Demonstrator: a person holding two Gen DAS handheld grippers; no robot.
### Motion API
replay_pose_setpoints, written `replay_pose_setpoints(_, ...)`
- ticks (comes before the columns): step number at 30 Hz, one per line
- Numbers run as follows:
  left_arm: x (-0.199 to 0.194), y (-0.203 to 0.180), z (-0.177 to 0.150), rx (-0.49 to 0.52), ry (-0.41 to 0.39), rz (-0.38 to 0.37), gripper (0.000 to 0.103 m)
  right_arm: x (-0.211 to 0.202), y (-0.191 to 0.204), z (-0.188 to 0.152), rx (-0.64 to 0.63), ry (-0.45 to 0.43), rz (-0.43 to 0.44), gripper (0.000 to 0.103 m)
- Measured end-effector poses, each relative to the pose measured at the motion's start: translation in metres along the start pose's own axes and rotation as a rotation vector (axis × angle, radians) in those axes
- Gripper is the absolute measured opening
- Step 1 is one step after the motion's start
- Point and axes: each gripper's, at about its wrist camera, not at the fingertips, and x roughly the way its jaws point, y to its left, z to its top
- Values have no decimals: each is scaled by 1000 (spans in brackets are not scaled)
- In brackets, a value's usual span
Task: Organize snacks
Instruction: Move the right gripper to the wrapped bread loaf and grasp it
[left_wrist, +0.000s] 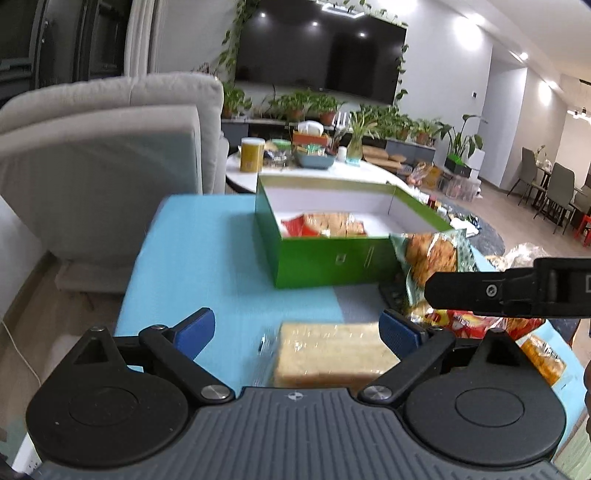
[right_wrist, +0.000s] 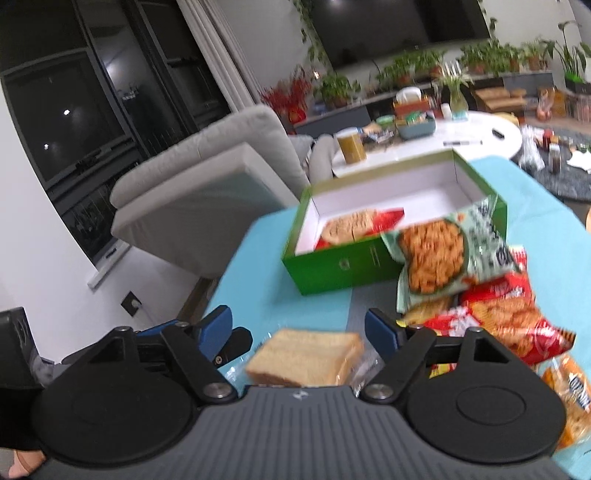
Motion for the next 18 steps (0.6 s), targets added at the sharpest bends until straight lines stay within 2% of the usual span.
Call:
replay_pose_setpoints(10,22,18,-12,-64,73,-20,94,17,-15,-14,109,121,-39,53)
replay_pose_setpoints(18,31,23,-18,-88,125,-89,94,29,-22,-17,183,192,-61,53)
